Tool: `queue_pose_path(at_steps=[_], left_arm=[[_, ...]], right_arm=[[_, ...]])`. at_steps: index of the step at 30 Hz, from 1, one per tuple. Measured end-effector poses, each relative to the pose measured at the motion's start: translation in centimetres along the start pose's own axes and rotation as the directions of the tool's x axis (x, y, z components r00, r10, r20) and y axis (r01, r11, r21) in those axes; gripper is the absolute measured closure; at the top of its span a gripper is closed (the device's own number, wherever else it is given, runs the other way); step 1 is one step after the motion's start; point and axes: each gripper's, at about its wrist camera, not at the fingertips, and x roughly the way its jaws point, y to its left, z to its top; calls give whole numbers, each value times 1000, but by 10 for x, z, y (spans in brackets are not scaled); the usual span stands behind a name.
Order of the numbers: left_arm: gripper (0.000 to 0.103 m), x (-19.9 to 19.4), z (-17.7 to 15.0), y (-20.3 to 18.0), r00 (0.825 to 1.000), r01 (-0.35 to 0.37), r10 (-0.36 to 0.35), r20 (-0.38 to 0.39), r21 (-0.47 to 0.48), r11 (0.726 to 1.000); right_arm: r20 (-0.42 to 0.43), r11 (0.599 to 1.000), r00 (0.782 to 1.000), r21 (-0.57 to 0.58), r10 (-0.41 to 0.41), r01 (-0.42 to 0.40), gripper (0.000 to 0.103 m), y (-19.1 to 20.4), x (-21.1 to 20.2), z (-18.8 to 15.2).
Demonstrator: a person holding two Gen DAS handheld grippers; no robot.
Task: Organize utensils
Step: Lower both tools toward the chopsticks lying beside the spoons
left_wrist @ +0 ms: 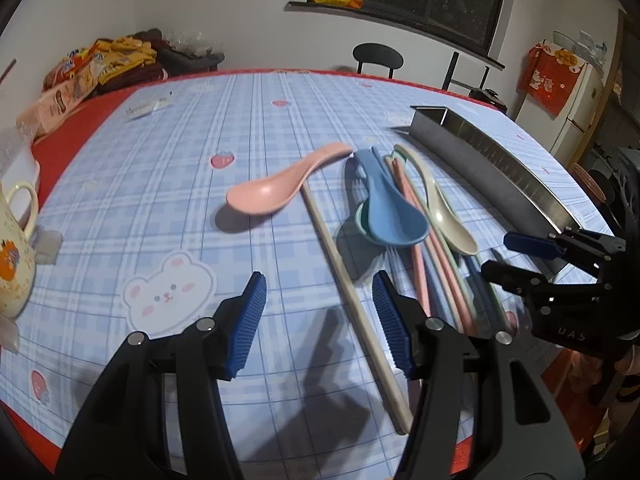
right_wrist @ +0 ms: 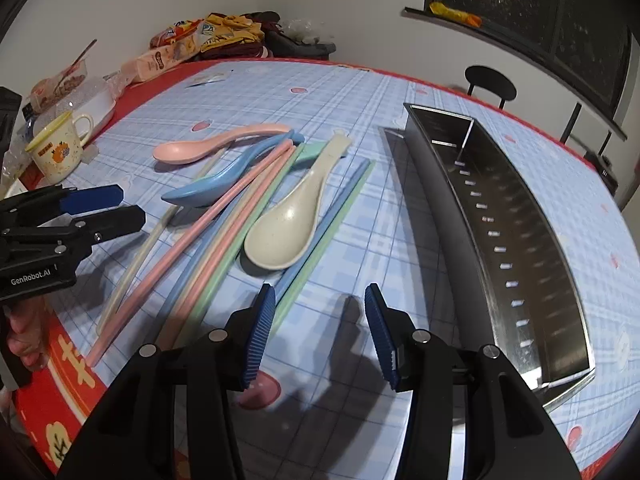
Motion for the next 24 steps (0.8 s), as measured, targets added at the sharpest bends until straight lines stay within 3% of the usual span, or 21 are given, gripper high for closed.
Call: queue_pose_path(at_steps=[9, 19, 22, 24], left_arm=[[46, 8, -3, -2, 999, 24, -24, -27, 5, 1000], [46, 9, -3, 5, 998, 49, -50, -33, -39, 998], [46, 8, -3, 6, 999, 46, -47, -27, -38, 998], [46, 8, -4, 7, 999, 44, -45, -30, -43, 998]], right_arm=[[13, 1000, 1000, 3, 0, 0, 57, -2, 4, 5], [-36, 1000, 999, -2, 27, -27, 65, 2, 3, -4], [-38, 1000, 999, 1, 13, -13, 81, 1, 5, 0], [-32, 1000, 999, 14, 6, -6, 84, -2, 8, 4]])
